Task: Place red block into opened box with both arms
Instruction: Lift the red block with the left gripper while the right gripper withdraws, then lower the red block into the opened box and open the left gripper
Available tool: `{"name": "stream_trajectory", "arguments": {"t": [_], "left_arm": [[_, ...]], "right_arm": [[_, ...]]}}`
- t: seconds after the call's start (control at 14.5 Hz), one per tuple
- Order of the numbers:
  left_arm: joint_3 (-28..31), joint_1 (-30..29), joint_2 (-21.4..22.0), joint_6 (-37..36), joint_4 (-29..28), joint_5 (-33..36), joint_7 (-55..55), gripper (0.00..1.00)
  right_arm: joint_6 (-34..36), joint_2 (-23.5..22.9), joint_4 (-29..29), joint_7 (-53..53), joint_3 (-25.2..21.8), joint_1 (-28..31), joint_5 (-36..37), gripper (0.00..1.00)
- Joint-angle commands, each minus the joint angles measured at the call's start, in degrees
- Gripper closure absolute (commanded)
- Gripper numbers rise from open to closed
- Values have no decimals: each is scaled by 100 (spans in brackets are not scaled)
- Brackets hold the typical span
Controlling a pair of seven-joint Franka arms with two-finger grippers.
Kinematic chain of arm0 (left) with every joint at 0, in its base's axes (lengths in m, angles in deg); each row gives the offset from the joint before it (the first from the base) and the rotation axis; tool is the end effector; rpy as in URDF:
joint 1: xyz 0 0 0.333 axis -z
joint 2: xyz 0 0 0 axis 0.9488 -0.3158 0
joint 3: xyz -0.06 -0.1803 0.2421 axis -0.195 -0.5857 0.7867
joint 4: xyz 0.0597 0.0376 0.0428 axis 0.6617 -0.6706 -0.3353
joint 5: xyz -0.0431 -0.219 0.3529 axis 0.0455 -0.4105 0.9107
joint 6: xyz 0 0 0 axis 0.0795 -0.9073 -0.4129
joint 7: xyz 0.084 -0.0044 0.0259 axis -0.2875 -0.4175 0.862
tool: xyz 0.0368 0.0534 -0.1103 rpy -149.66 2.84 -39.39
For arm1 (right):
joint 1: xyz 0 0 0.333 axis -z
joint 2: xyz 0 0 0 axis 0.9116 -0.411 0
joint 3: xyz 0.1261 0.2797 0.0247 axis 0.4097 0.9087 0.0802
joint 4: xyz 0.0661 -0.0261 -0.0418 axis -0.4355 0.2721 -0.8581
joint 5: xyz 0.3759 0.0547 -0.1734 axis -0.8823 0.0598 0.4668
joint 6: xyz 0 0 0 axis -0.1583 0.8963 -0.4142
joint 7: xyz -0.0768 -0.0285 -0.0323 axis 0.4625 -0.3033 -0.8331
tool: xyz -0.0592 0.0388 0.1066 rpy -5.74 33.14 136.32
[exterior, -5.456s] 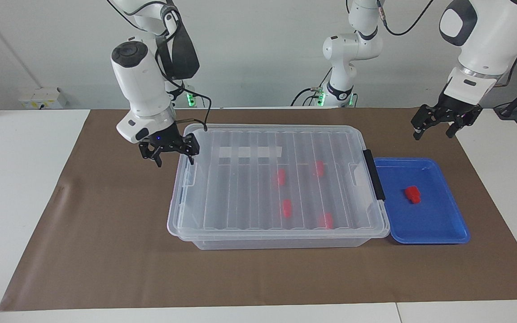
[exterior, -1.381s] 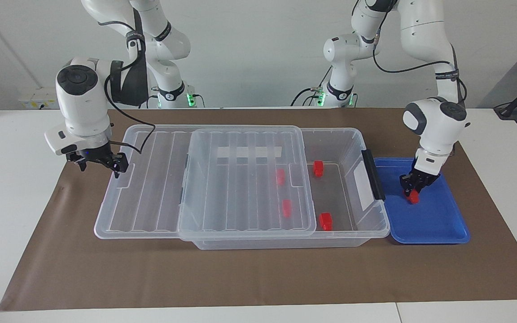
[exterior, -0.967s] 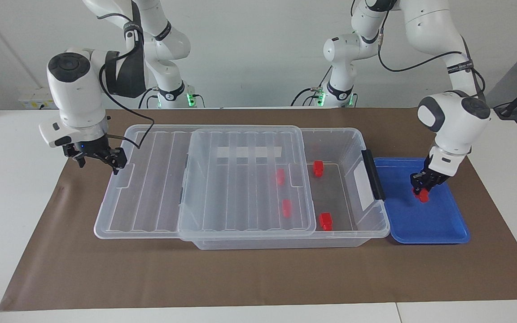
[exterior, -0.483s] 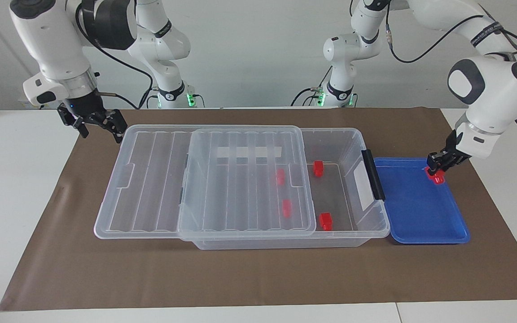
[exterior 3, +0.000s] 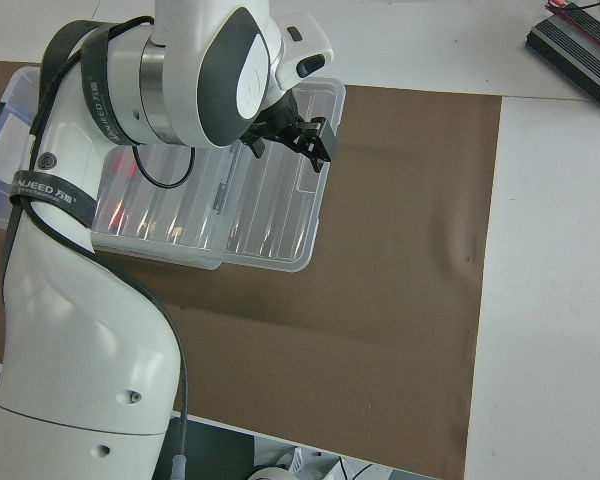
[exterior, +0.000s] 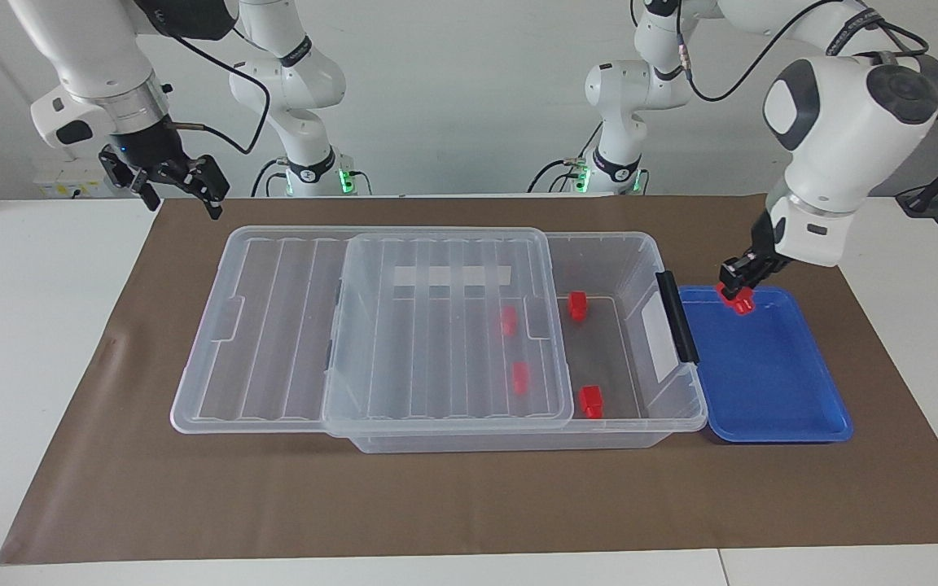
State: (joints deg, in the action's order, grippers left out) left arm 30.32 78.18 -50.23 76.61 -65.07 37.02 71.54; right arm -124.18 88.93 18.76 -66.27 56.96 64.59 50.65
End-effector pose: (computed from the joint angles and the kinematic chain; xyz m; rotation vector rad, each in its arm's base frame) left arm 0.6415 -0.1007 0.5304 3.0786 0.5805 0.0029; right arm 0.5580 -0.0194 0.6017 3.0856 -0.2810 -0.0173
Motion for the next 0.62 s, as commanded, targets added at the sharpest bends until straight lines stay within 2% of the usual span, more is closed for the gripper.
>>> {"name": "stream_trajectory", "arguments": {"t": [0.0, 0.28, 0.55], "left_arm": [[55, 430, 58, 488, -66, -53, 870, 100], [29, 755, 375, 1543, -1110, -53, 978, 100], [38, 1108, 367, 2354, -1868, -45, 1013, 100]], "right_arm": [[54, -72, -83, 106, 25, 79, -170, 0], [28, -72, -83, 106, 25, 70, -162, 0], [19, -72, -75, 141, 25, 53, -162, 0]]}}
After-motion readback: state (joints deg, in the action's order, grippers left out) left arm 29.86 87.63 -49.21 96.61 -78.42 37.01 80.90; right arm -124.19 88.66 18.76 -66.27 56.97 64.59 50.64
